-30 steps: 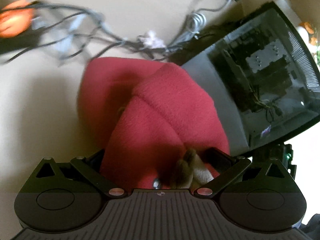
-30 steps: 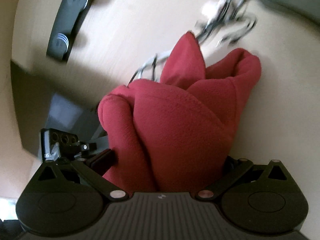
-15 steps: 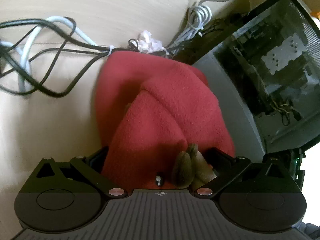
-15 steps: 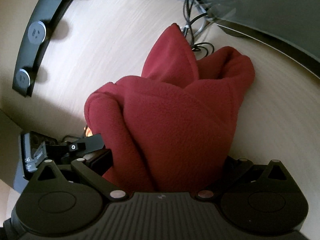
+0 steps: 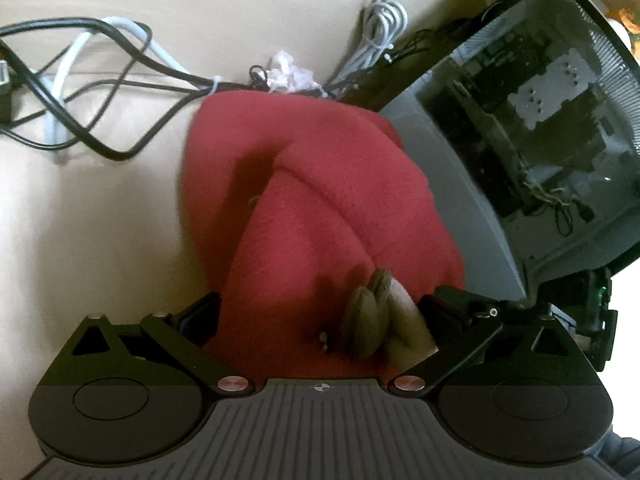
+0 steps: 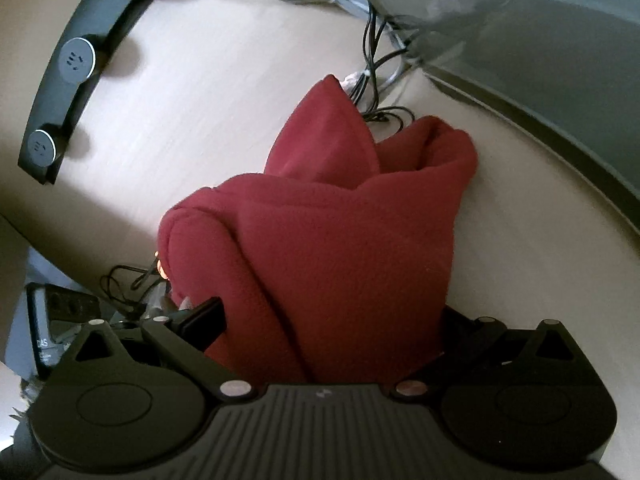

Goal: Fold clothes

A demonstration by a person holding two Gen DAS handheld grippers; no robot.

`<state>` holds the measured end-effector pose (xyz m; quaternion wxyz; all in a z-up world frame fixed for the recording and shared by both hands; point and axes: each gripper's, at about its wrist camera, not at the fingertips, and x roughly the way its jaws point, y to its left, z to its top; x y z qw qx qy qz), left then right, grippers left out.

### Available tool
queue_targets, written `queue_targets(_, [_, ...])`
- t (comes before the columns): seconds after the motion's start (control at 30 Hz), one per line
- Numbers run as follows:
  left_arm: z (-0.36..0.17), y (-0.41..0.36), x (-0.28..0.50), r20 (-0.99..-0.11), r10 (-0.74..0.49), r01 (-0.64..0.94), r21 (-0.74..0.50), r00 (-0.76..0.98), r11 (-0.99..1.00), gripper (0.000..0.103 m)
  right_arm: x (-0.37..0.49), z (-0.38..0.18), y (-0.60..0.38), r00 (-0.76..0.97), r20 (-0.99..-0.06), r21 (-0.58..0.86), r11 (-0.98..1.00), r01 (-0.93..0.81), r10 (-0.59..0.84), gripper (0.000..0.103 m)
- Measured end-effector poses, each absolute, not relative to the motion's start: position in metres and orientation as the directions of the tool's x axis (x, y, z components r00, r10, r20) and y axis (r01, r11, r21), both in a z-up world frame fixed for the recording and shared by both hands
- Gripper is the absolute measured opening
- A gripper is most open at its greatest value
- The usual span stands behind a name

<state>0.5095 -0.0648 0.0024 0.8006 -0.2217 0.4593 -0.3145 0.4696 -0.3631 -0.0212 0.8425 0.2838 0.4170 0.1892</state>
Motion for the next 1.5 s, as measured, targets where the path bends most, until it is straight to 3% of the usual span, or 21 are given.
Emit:
queue_targets(0.2, [0.027,-0.048,0.481,-0.587,-0.680,0.336,-0.594,0.439,0.731,0.103,0.437,0.004,-0.354,0.658,-0.628,0.436,0.888,-0.144,0.415,0.103])
queue_targets(0.33, [0.028,-0.050,0.462,-0.632,-0.630,0.359,-0.517,0.452,0.777,0.103,0.414,0.015,-0.337,0.712,-0.621,0.280,0.942,-0.186,0.326,0.103])
queue_targets(0.5, [0.008,-0.056,0.453,-0.710,-0.564,0.314,-0.469,0.423,0.826,0.103,0.415,-0.014,-0.322,0.676,-0.695,0.227,0.967,-0.118,0.246,0.103])
queue_targets(0.83, [0.031,-0.048,0.413,-0.707,-0.493,0.330,-0.369,0.507,0.869,0.103,0.376,0.013,-0.335,0.748,-0.613,0.215,0.965,-0.153,0.255,0.103])
queue_targets(0.97, [0.027,-0.048,0.397,-0.725,-0.466,0.332,-0.335,0.507,0.882,0.103,0.349,0.020,-0.329,0.747,-0.582,0.221,0.946,-0.236,0.322,0.103])
queue_targets(1.13, [0.012,-0.056,0.390,-0.791,-0.337,0.289,-0.212,0.511,0.934,0.103,0.342,-0.017,-0.298,0.711,-0.665,0.060,0.965,-0.255,0.229,0.103])
queue_targets(1.33, [0.042,-0.055,0.392,-0.697,-0.456,0.329,-0.320,0.553,0.888,0.103,0.341,-0.003,-0.305,0.695,-0.661,0.108,0.952,-0.286,0.284,0.103])
queue_targets(1.5, [0.046,-0.066,0.419,-0.667,-0.525,0.331,-0.408,0.528,0.851,0.103,0.349,0.019,-0.334,0.782,-0.564,0.185,0.963,-0.195,0.266,0.103])
